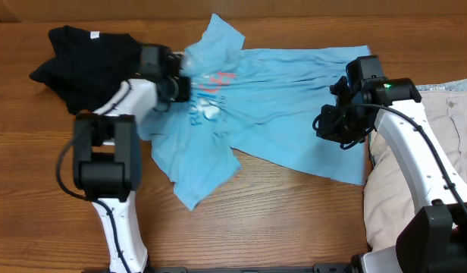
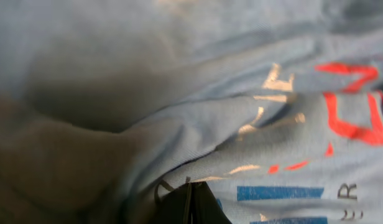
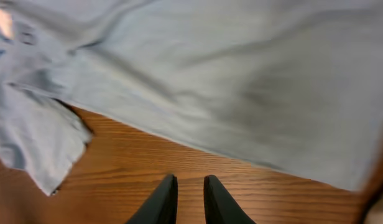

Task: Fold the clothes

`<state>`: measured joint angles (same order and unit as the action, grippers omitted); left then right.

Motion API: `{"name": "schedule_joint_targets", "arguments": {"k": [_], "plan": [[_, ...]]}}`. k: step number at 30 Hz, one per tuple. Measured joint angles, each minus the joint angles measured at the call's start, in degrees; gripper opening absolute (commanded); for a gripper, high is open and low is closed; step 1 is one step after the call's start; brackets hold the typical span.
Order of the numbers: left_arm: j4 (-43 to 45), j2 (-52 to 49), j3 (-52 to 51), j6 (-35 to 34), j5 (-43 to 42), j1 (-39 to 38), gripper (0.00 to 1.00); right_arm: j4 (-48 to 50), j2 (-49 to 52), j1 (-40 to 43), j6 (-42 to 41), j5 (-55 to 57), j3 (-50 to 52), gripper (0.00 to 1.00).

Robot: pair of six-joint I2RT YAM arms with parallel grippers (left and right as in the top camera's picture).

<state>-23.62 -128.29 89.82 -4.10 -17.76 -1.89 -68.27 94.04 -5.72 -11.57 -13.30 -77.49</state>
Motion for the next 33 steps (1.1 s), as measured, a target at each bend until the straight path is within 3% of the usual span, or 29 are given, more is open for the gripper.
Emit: {"name": "schedule_joint_targets", "arguments": {"k": [2, 6, 12, 16, 19, 24, 33], "plan": [[-3.48, -1.16, 3.28, 0.28, -0.02, 1.81, 0.05, 0.04, 0.00, 0.00, -1.46, 1.51, 0.00, 0.24], [-13.22, -2.54, 11.30, 2.60, -0.09, 1.95, 0.12, -0.42, 0.13, 0.00, -4.83, 6.16, 0.00, 0.43], [-32.81, -2.56, 27.82, 4.28, -0.57, -0.24, 0.18, -1.66, 3.10, 1.20, -8.33, 11.82, 0.04, 0.61], [-43.12, -2.03, 37.05, 4.48, -0.24, -0.22, 0.18, -1.75, 7.82, 4.90, -7.63, 12.68, 0.04, 0.50], [-49.05, -0.68, 42.49, 4.55, 1.75, 0.07, 0.19, -3.74, 11.50, 8.41, -6.78, 11.56, 0.07, 0.51], [-54.60, 4.98, 47.25, 4.55, 6.69, 0.15, 0.23, -7.76, 13.18, 10.97, -4.31, 10.45, 0.59, 0.61], [-61.44, 17.35, 48.24, 4.20, 13.64, 0.15, 0.32, -1.92, 13.18, 10.82, -2.51, 5.35, 13.33, 0.56]]}}
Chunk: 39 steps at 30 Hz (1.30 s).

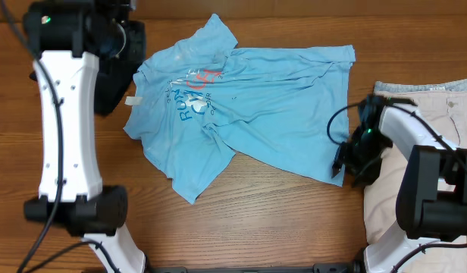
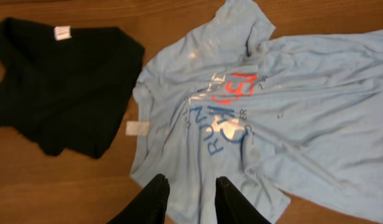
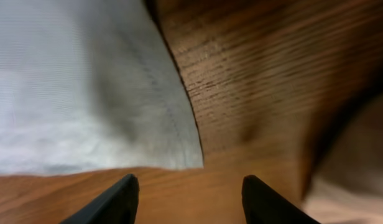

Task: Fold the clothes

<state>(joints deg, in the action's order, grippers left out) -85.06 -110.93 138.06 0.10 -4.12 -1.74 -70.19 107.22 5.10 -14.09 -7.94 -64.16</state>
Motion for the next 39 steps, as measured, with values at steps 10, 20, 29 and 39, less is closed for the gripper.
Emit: {"name": "schedule_joint_targets", "arguments": {"k": [10, 20, 29, 39], "plan": [[-11.50, 5.62, 0.00, -4.20, 1.42, 0.00, 0.66, 6.51, -0.85, 0.04, -1.36, -4.68, 4.72, 0.34], [-11.39, 5.62, -13.86, -5.73, -2.84, -0.02, 0.65, 10.54, -1.31, 0.07, -1.33, -6.69, 4.72, 0.05], [-10.51, 5.62, -37.75, -3.04, -8.57, -2.36, 0.64, 10.58, -1.31, 0.07, -1.25, -6.58, 4.66, 0.04], [-0.02, 5.62, -59.71, -2.89, -13.27, -3.69, 0.66, 10.43, -1.31, 0.07, -1.09, -6.51, 4.61, 0.05]]}}
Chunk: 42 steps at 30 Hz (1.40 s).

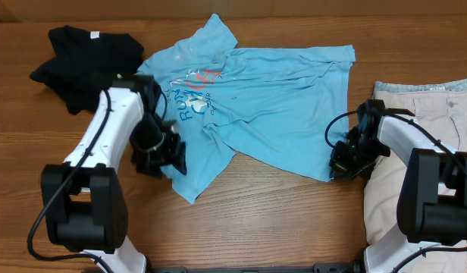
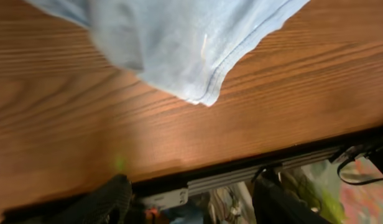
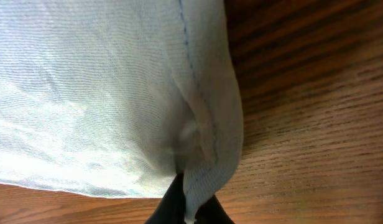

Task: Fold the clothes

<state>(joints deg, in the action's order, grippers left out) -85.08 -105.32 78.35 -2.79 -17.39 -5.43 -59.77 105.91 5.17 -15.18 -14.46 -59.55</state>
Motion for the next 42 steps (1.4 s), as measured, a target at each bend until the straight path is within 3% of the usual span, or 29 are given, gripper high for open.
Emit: {"name": "schedule_joint_targets", "arguments": {"k": [11, 18, 22, 28, 34, 42], "plan": [[20.31, 0.00, -18.99, -7.96, -1.09, -3.61, 0.52, -0.11, 0.00, 0.00, 0.00, 0.07, -0.02, 0.05], [24.13, 0.00, -22.60, -13.07, -0.28, -3.61, 0.28, -0.15, 0.00, -0.02, 0.00, 0.07, -0.02, 0.05], [25.59, 0.24, -22.60, -16.57, 2.21, -3.61, 0.04, -0.17, 0.00, -0.02, 0.02, 0.07, -0.02, 0.04], [25.57, 0.63, -21.77, -17.92, 3.50, -3.58, 0.04, -1.70, -0.09, -0.02, 0.02, 0.66, -0.42, 0.04], [12.98, 0.55, -5.97, -17.66, 6.49, -1.92, 0.04, -9.18, -7.13, -0.02, 0.04, 1.73, -5.31, 0.04], [-0.42, 2.14, 32.54, -17.64, 10.10, 7.82, 0.04, -21.55, -25.81, -0.02, -2.19, 7.93, -28.04, 0.04]]}}
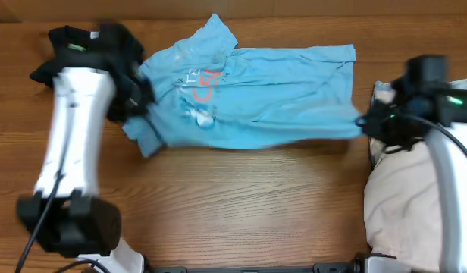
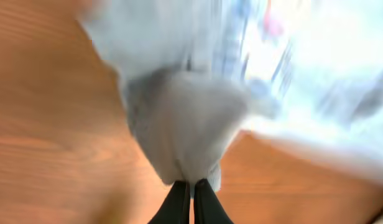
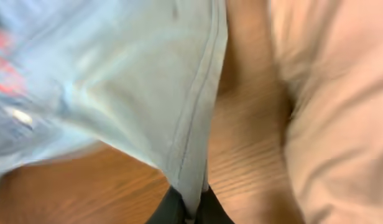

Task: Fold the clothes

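A light blue T-shirt (image 1: 249, 98) with red and white print lies stretched across the wooden table (image 1: 241, 205). My left gripper (image 1: 139, 114) is shut on a bunch of its fabric at the left end; in the left wrist view the cloth (image 2: 185, 118) hangs from the closed fingertips (image 2: 191, 185). My right gripper (image 1: 364, 123) is shut on the shirt's lower right corner, and the hem (image 3: 198, 124) runs down into the jaws (image 3: 190, 200). Both wrist views are blurred.
A black garment (image 1: 59, 42) lies bunched at the far left, partly behind my left arm. A beige garment (image 1: 415, 205) covers the right side of the table, close beside my right gripper (image 3: 341, 112).
My left gripper was open by the shirt's lower left flap and is now shut on cloth farther up the left side. The right gripper has moved up and right with its corner. The shirt is pulled out straighter.
First my left gripper sat on the shirt near the print and the right hovered over the right hem. Then the left was high and open, the right open at the lower right corner. The right then shut on that corner. Now both hold the stretched shirt.
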`<state>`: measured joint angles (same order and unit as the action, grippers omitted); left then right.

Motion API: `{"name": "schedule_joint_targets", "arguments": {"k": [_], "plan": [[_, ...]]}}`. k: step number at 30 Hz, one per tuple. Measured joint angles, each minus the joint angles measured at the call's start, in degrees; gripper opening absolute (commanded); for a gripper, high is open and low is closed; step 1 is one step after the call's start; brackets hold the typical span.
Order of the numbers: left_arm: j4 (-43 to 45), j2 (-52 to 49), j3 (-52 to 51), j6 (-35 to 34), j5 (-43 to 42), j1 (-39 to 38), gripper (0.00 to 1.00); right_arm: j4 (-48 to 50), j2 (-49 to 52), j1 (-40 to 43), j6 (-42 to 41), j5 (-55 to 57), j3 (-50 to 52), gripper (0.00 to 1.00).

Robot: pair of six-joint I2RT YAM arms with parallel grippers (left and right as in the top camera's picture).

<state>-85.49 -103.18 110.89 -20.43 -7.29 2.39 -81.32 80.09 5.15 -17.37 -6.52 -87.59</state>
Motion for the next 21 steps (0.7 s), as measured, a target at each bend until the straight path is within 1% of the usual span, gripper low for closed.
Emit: {"name": "schedule_joint_targets", "arguments": {"k": [3, 7, 11, 13, 16, 21], "plan": [[-5.07, 0.87, 15.43, -0.02, -0.61, 7.02, 0.04, -4.09, -4.74, 0.00, -1.27, 2.56, -10.97, 0.04], [-10.03, 1.77, 35.43, 0.00, -2.10, 17.64, 0.04, -8.52, -8.20, 0.00, -3.15, 3.85, -25.68, 0.04], [-10.97, 4.76, 49.11, 0.90, -3.48, 24.50, 0.04, -11.50, -10.21, 0.00, -4.09, 4.15, -38.38, 0.04], [-10.99, 6.99, 52.13, 1.09, -3.85, 26.73, 0.04, -12.46, -11.04, 0.00, -4.46, 4.24, -42.95, 0.04], [-10.99, 10.80, 54.47, 1.11, -3.21, 28.96, 0.04, -13.73, -12.07, 0.00, -5.18, 4.44, -47.01, 0.04], [-11.15, 12.28, 55.43, 1.66, -3.15, 29.16, 0.04, -15.10, -11.52, 0.00, -6.03, 4.46, -46.97, 0.04]]}}
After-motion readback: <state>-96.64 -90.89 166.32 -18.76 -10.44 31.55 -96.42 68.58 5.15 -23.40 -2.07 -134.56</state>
